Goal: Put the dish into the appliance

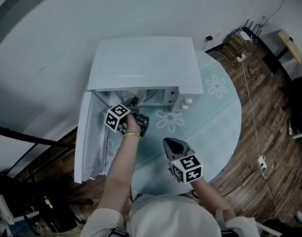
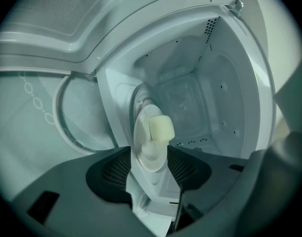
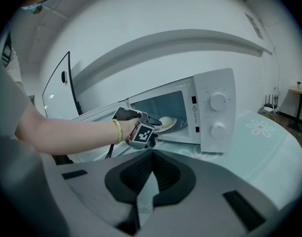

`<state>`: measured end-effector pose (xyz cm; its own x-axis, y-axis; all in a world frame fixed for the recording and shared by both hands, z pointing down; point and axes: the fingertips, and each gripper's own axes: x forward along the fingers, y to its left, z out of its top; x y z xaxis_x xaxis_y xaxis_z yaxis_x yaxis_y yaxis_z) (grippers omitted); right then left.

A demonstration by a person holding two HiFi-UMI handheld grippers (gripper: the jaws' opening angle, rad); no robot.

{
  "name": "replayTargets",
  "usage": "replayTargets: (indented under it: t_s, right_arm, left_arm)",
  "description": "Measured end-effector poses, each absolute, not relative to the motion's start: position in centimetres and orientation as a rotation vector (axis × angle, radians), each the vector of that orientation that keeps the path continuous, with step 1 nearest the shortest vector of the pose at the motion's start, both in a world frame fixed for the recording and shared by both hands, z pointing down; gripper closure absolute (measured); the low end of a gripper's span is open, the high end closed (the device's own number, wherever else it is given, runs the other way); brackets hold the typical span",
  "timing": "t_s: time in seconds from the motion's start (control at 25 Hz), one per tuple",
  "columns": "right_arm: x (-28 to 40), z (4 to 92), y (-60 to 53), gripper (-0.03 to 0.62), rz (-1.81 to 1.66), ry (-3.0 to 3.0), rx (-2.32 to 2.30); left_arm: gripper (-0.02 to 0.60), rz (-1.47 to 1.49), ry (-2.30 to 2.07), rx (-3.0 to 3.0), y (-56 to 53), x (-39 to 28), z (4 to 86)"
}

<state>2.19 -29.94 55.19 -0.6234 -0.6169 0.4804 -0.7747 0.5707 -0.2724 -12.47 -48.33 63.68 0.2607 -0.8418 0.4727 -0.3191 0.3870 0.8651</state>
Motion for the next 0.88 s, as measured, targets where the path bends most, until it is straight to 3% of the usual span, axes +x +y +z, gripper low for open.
replayTargets:
  t_s: [0.6,0.88]
  right_arm:
    - [3.0,54.4,-28.5,0.589,0.638,-2.469,1.174]
    - [3.8,53.5,-27.5,0.589,0.615,-2.475,1.213]
  left_arm:
    - [0.366,-0.451,-1.260,1.346,-44.8,-10.8,61.2]
    - [0.453,-0.387,-1.262,1.470,-41.2,-10.1,58.9]
